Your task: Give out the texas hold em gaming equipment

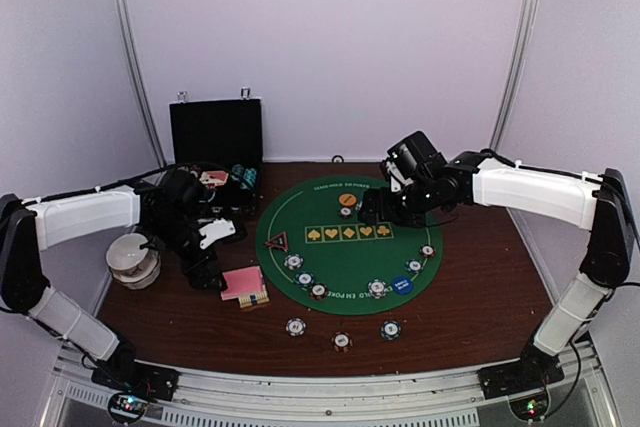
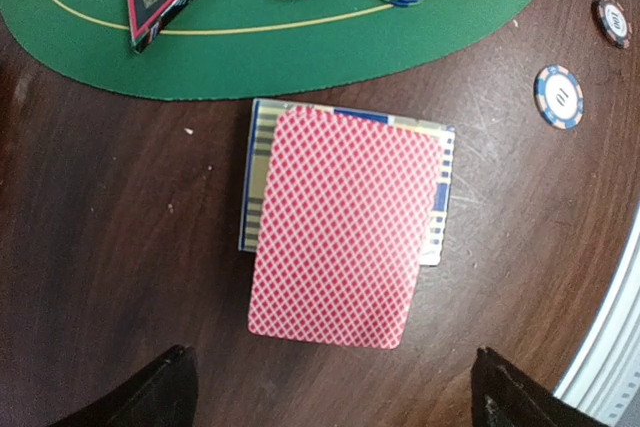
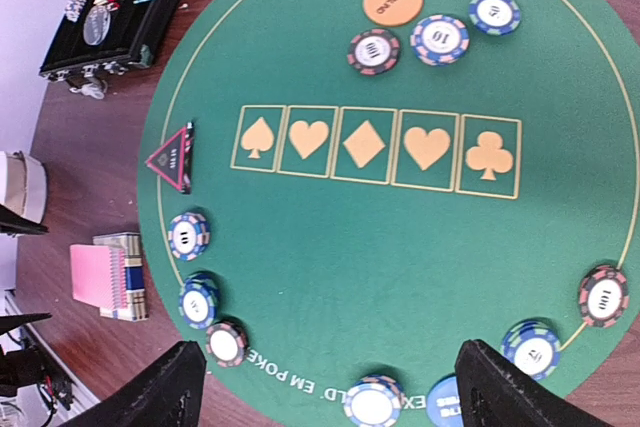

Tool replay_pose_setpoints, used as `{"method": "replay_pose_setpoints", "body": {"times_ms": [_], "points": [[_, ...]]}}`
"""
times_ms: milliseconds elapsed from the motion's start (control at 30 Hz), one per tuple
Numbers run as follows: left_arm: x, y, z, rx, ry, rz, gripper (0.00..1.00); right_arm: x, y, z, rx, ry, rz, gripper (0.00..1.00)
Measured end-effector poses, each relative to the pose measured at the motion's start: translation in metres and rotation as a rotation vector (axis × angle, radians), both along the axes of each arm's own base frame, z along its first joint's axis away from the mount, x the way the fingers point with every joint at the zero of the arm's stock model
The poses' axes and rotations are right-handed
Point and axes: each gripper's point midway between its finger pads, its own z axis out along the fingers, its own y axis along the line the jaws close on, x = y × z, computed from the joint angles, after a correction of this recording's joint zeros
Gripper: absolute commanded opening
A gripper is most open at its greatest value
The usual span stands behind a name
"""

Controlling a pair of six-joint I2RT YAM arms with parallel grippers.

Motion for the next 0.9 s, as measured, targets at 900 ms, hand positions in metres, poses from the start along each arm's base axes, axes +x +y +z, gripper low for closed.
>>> {"method": "replay_pose_setpoints", "body": {"times_ms": [900], "points": [[-0.004,-0.007,-0.03,0.07,-0.037,-0.141,0.98,-0.012,0.02,0.003,0.045,0.011,0.05,0.92]]}}
